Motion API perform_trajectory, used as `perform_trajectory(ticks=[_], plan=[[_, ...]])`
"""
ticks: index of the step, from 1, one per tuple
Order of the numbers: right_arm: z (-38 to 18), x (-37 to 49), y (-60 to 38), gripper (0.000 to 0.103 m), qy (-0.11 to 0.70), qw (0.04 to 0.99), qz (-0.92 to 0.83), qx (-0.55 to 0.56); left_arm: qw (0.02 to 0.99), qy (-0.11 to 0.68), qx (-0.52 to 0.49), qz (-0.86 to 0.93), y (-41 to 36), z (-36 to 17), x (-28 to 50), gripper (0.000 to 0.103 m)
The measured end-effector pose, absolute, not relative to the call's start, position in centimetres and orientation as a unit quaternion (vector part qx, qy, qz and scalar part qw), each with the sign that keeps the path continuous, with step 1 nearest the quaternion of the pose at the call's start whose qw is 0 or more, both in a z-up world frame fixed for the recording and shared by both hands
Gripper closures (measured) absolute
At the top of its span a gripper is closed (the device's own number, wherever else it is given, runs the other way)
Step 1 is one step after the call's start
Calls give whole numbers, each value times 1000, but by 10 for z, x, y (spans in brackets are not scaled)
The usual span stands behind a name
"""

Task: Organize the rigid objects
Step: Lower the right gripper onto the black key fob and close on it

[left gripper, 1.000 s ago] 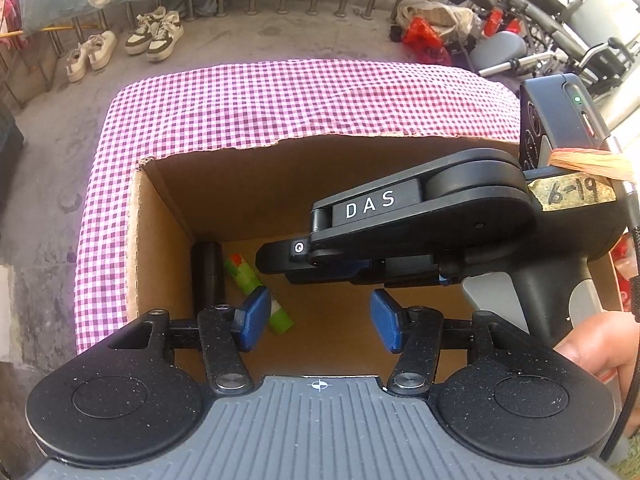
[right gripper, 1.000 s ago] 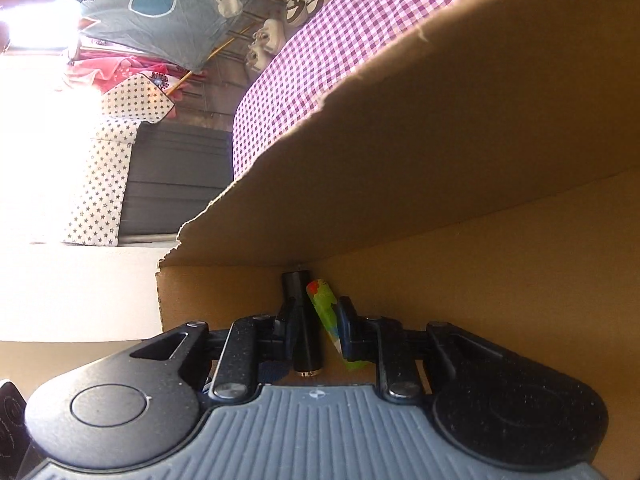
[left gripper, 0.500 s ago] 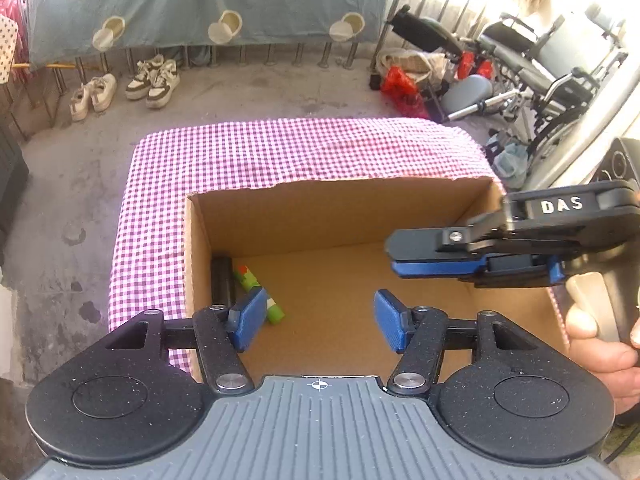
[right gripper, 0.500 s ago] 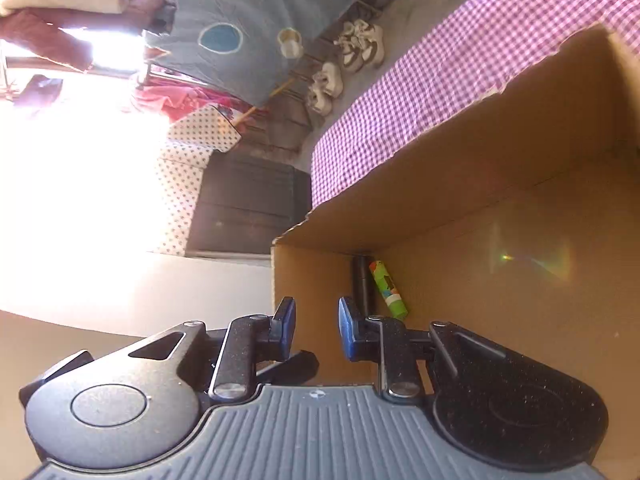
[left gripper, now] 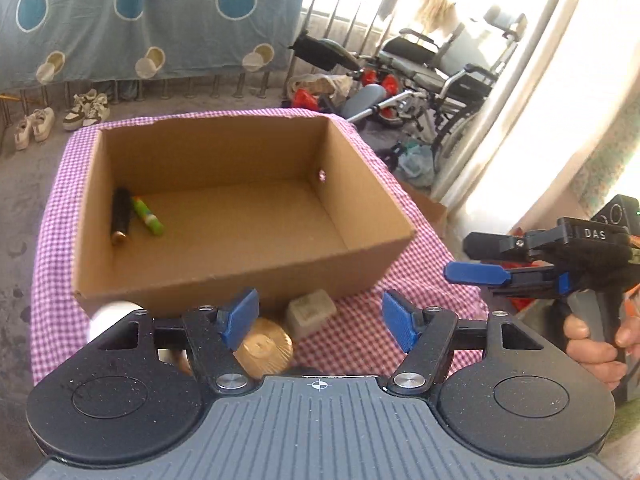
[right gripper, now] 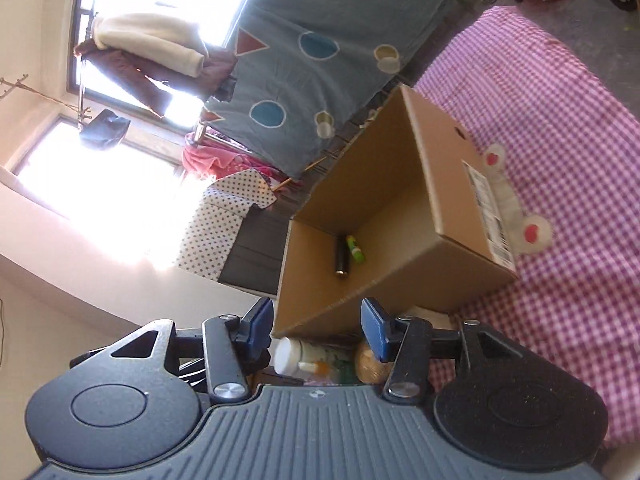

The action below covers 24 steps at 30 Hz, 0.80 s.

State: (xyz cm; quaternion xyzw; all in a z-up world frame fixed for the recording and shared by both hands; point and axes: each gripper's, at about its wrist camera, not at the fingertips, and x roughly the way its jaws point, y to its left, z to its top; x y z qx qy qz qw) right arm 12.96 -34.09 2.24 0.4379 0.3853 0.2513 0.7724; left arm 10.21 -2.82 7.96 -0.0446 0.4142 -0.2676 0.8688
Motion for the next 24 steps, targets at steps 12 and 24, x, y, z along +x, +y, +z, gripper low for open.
perform_trajectory(ticks=[12,24], plan=[[-54,111,-322,52,467,768,230,373,822,484,-47,-296,-107,-10,71,37],[-86,125,-304,61,495,756,241,353,806,521,-44,-278,-118,-39,72,43]])
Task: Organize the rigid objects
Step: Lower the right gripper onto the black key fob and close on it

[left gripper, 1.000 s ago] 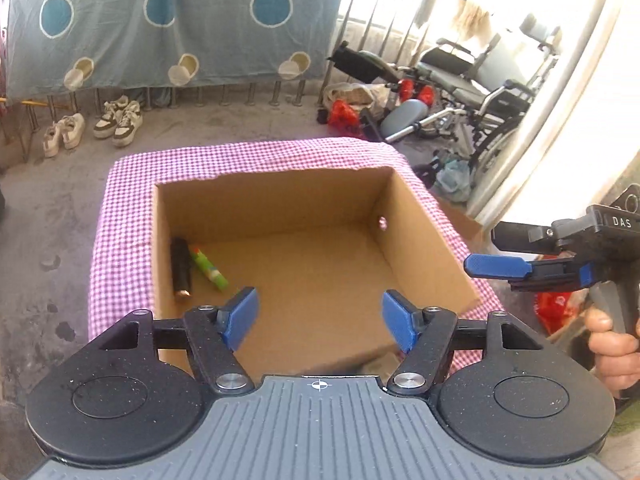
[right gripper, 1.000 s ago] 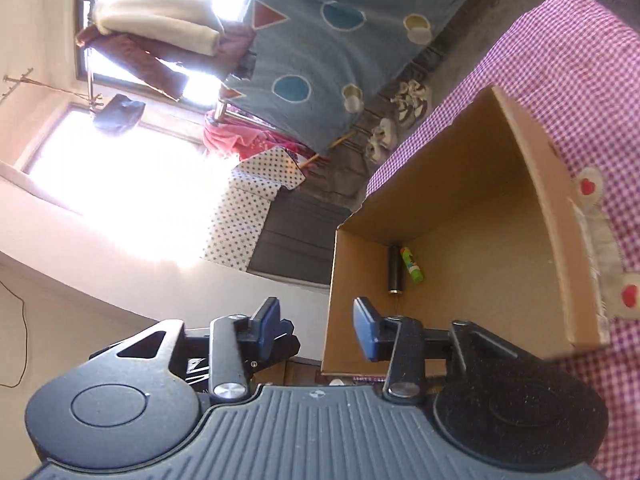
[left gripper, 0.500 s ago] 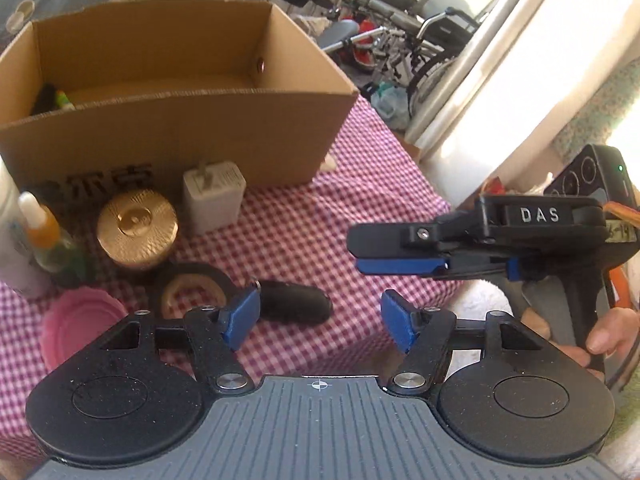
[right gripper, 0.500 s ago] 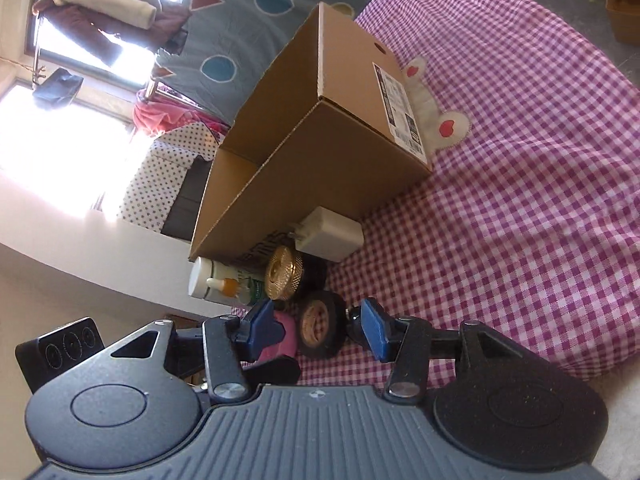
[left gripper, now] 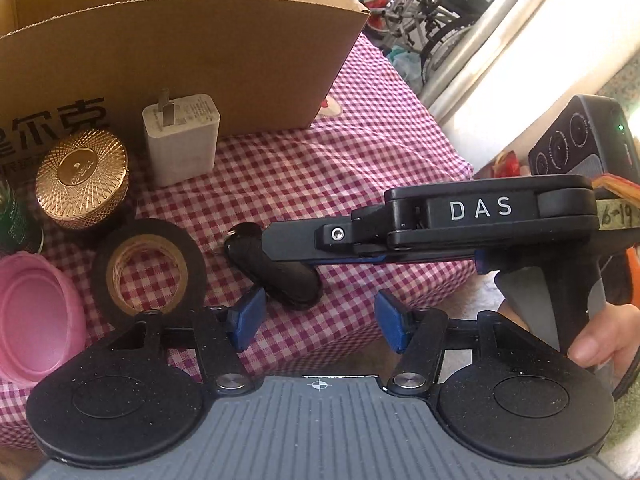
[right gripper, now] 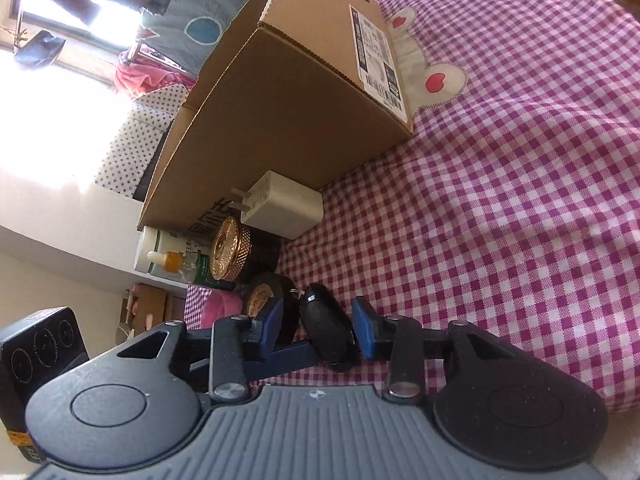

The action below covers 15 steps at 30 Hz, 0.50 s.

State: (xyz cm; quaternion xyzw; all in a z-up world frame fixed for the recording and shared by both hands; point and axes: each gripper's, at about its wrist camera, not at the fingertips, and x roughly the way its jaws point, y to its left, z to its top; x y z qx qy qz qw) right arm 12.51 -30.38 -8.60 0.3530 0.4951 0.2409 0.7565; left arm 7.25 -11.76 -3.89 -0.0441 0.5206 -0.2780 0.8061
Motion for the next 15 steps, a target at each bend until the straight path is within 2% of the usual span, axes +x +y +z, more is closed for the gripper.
perform_trajectory(ticks=[5,11,15], plan=[[-82,120,-308,62,494,741,254,377,808,518,-42,-277,-112,-39,74,43],[-83,121,-304,76,500,743,251,366,809,514,-40,-280,-111,-39,75,43],[-86,122,-292,80,512,738,256,357,810,512,-35,-284,-112,-38,76,43]])
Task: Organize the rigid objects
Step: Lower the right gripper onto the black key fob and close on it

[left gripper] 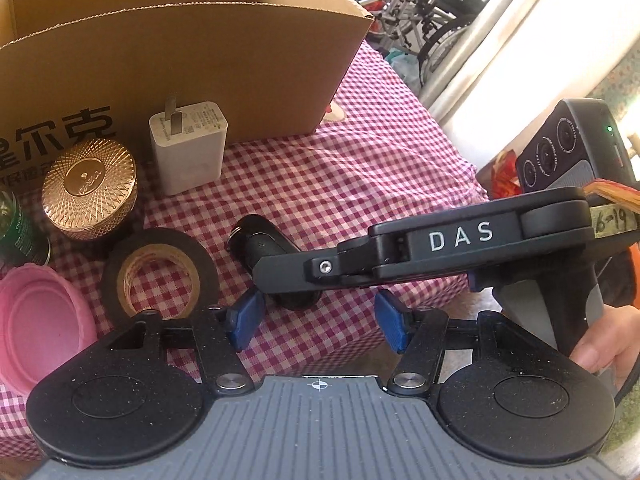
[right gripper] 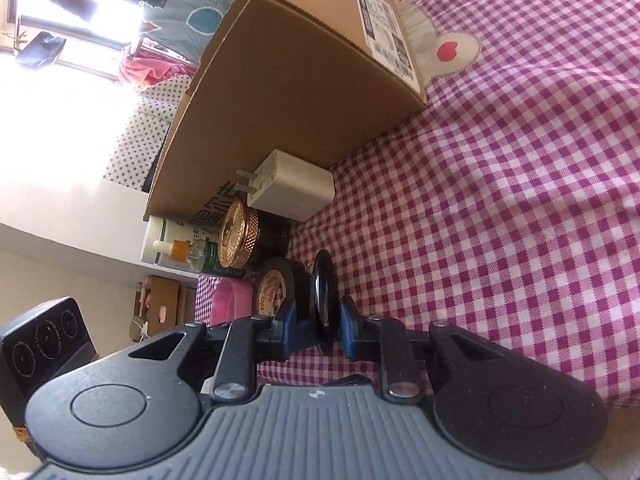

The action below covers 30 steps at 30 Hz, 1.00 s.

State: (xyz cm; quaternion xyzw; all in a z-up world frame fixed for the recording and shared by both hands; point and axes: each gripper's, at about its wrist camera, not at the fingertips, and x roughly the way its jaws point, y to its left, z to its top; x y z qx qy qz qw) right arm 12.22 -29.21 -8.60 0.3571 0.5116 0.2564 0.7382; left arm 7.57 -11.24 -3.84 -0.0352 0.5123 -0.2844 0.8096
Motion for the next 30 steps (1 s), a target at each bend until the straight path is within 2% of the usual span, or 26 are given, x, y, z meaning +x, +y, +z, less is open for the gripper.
perform_trajectory(ticks=[30], plan=[[-95,135,-296,81,497,739,252,379,825,498,2,-266,-121,-39,87,38]])
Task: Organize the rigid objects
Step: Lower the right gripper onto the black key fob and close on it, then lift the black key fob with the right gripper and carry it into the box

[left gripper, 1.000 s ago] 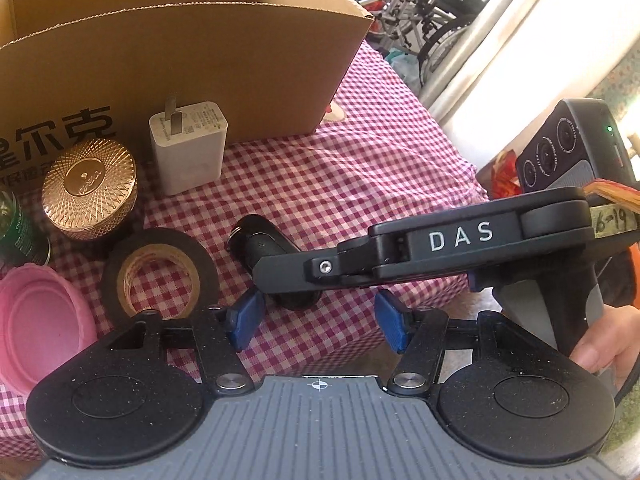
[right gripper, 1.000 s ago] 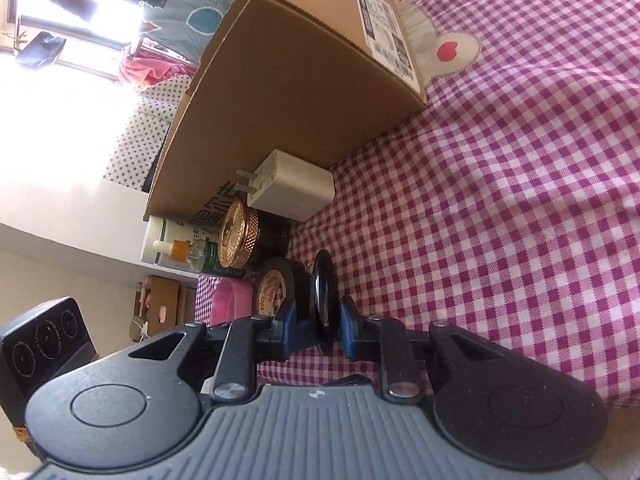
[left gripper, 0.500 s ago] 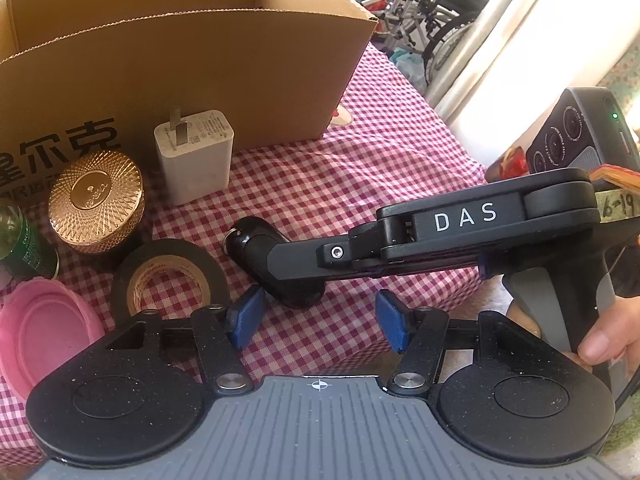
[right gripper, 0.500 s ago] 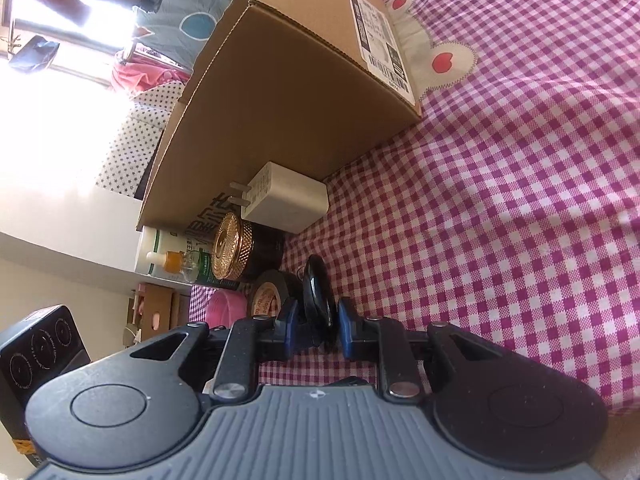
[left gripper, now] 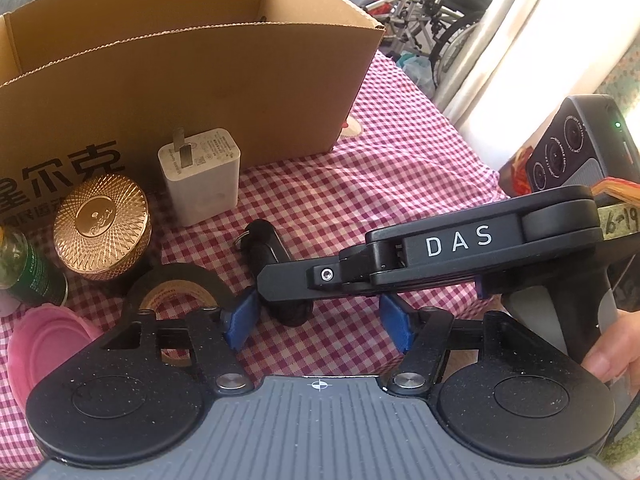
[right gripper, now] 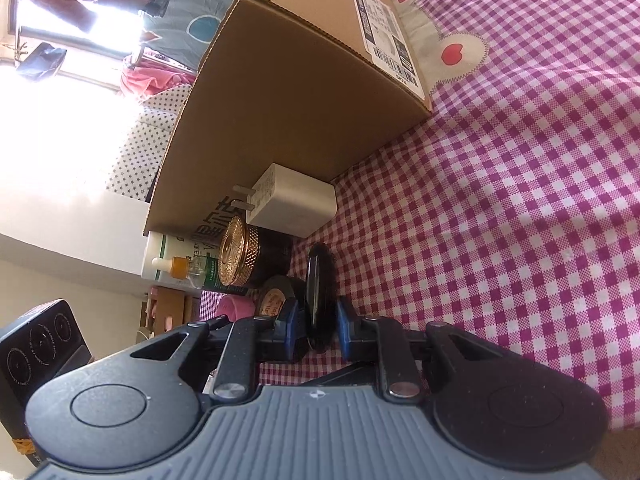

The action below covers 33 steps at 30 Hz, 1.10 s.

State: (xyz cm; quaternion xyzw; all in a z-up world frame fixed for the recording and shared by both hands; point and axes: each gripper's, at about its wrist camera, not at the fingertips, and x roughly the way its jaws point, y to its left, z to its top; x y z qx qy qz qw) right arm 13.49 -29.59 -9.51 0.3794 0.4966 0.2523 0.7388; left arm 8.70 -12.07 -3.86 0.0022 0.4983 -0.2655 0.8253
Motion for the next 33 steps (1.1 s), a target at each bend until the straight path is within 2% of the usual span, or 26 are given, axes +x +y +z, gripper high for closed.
perform_trajectory(ticks=[15,26,33], plan=[[-72,113,-300,81,472,755,250,381,833,477,5,-282,-120,-19,72,38],[-12,95,-295,81,430,790,250,358,856,417,-2,-304,-106,25,50,38],[39,121,-271,81,402,806,286,329,881,372,-13,-292,-78,65,59,38]])
